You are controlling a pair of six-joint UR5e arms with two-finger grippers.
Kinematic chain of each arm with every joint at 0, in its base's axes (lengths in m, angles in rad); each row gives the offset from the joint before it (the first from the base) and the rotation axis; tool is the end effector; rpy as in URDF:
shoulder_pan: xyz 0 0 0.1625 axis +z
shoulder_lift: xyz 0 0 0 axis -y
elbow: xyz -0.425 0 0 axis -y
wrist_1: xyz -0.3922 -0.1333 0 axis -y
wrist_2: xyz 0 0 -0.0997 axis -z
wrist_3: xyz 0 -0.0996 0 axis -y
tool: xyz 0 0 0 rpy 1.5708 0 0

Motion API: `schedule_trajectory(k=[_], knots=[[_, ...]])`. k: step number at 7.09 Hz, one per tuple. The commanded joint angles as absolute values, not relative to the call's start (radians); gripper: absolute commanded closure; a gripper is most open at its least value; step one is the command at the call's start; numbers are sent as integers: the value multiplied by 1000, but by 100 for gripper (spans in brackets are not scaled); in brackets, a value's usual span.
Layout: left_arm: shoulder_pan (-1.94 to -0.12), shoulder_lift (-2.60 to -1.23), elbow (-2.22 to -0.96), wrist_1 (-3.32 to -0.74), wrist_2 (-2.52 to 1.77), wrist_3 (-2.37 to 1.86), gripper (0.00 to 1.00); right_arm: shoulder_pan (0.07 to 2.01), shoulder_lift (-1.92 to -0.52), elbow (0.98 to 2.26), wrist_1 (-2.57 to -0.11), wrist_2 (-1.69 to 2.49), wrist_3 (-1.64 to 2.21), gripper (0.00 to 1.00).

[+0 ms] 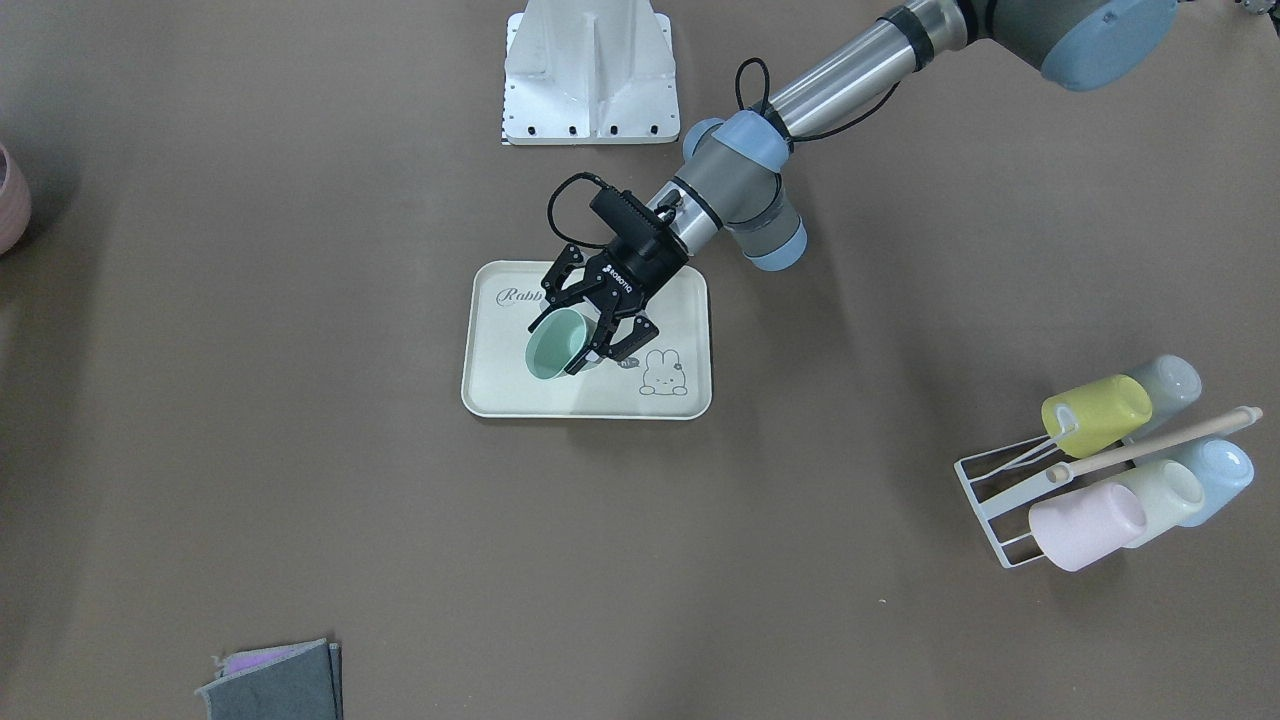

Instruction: Pick up and place green cup on tray

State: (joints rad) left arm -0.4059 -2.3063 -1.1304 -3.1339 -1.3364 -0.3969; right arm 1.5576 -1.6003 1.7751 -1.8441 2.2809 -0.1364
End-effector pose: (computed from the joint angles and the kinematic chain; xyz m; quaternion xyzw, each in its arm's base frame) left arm 0.6044 -0.4300 0.2405 0.6144 0.5103 0.1358 0.5862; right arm 0.0622 -0.4663 0.6041 -0.0247 -0.3494 -0.0529 0.9352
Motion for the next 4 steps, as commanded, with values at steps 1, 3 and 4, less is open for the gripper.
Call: schedule_trajectory(k=[1,3,4], knots=[[-405,-2298,-1103,-3224,-1365,-396,57,1559,-1606,1773,-1845,2279,-137,0],[-391,-2299,-1086,-3224,-1377,-396,55,1557,-1605,1770,-1848,2279,-135,0],[-388,-2299,-1086,-3223,-1381,-396,54,1557,-1603,1772,-1845,2281,-135,0]])
